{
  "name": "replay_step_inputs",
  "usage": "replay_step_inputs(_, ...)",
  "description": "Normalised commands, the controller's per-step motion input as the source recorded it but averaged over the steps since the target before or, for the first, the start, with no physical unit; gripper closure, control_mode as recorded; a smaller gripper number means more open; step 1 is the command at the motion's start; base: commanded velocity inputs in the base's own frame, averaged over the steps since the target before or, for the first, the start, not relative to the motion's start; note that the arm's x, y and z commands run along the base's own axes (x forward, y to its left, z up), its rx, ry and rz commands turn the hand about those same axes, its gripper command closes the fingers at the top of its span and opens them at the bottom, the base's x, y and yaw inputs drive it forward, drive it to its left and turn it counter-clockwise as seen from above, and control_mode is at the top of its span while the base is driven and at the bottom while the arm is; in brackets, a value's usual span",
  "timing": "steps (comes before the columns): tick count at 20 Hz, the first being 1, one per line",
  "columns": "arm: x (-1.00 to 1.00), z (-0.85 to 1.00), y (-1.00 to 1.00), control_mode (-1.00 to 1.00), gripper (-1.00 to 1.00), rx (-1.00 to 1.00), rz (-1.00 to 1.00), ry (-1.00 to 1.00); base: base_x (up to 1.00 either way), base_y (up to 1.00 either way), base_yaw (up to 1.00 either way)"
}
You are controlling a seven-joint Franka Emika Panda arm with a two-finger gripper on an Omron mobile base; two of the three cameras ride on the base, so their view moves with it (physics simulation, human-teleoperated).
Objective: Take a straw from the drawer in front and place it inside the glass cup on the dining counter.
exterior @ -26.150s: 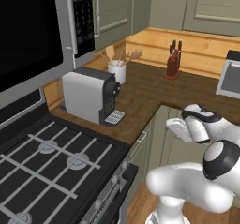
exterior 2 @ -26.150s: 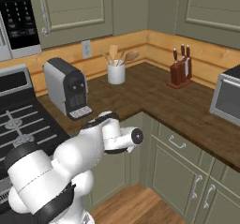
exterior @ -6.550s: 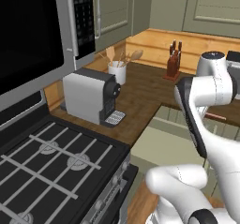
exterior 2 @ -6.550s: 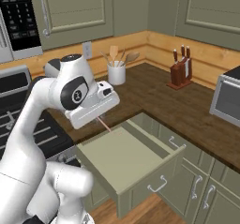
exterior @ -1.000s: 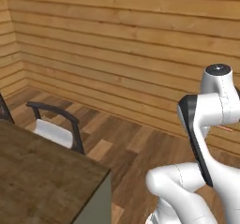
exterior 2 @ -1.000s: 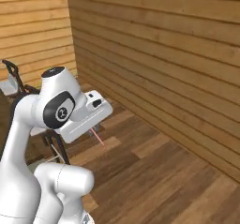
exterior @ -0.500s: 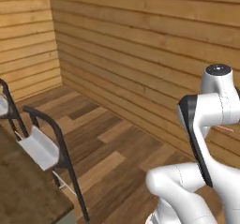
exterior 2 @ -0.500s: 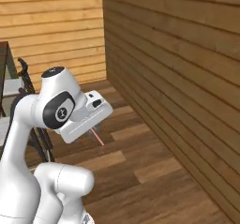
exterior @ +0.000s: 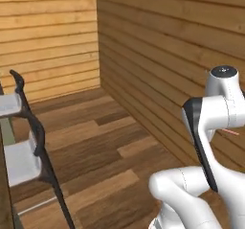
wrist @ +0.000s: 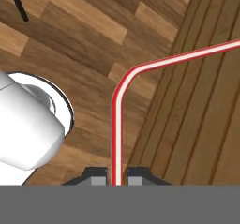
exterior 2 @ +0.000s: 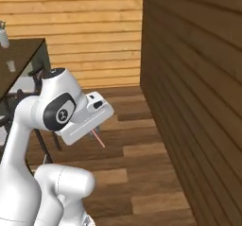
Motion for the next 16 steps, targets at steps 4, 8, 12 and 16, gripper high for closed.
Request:
replay_step_inputs(4,0.00,0.00,0.00,1.00,1.00,0.00,0.00,0.00,0.91,-0.57,0.53)
replay_step_inputs(8,0.00,0.00,0.00,1.00,1.00,0.00,0.00,0.00,0.94,-0.56,0.52)
replay_step_inputs(12,0.00,0.00,0.00,1.00,1.00,0.00,0.00,0.00,0.95,-0.54,0.53)
replay_step_inputs(16,0.00,0.00,0.00,1.00,1.00,0.00,0.00,0.00,1.00,-0.53,0.52)
